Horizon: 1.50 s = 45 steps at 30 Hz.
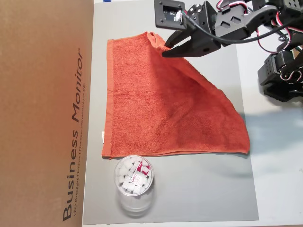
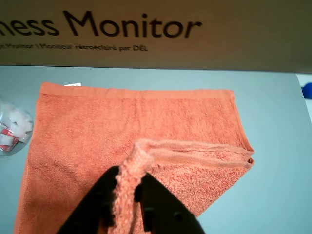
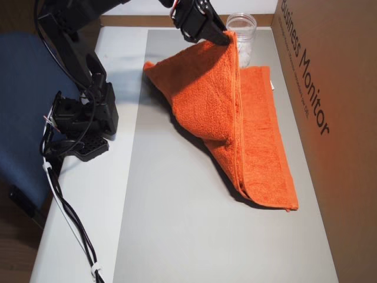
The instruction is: Fold the blanket.
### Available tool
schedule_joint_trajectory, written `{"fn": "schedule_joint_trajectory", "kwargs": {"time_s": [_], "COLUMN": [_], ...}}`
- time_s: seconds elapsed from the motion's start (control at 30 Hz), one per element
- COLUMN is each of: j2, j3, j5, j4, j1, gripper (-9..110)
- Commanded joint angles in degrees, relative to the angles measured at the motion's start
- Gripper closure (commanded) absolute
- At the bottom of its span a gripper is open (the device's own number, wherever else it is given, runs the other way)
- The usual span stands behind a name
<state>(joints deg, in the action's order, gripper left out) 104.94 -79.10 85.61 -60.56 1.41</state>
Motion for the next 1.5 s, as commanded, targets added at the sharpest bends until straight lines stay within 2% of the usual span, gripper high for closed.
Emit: {"fn": "schedule_joint_trajectory", "kwargs": {"time_s": [0.0, 0.23, 0.57, 1.27, 1.47], "j2": [-1.6, -7.3, -14.4, -26.9, -30.4], "j3": [5.1, 10.4, 10.6, 10.7, 10.7], "j5": [-1.7, -3.3, -10.5, -24.6, -25.8], "j4": [1.0, 1.9, 15.4, 33.3, 37.8], "j1": [1.2, 4.0, 5.8, 14.9, 16.4], "gripper": [102, 102, 102, 102, 102]}}
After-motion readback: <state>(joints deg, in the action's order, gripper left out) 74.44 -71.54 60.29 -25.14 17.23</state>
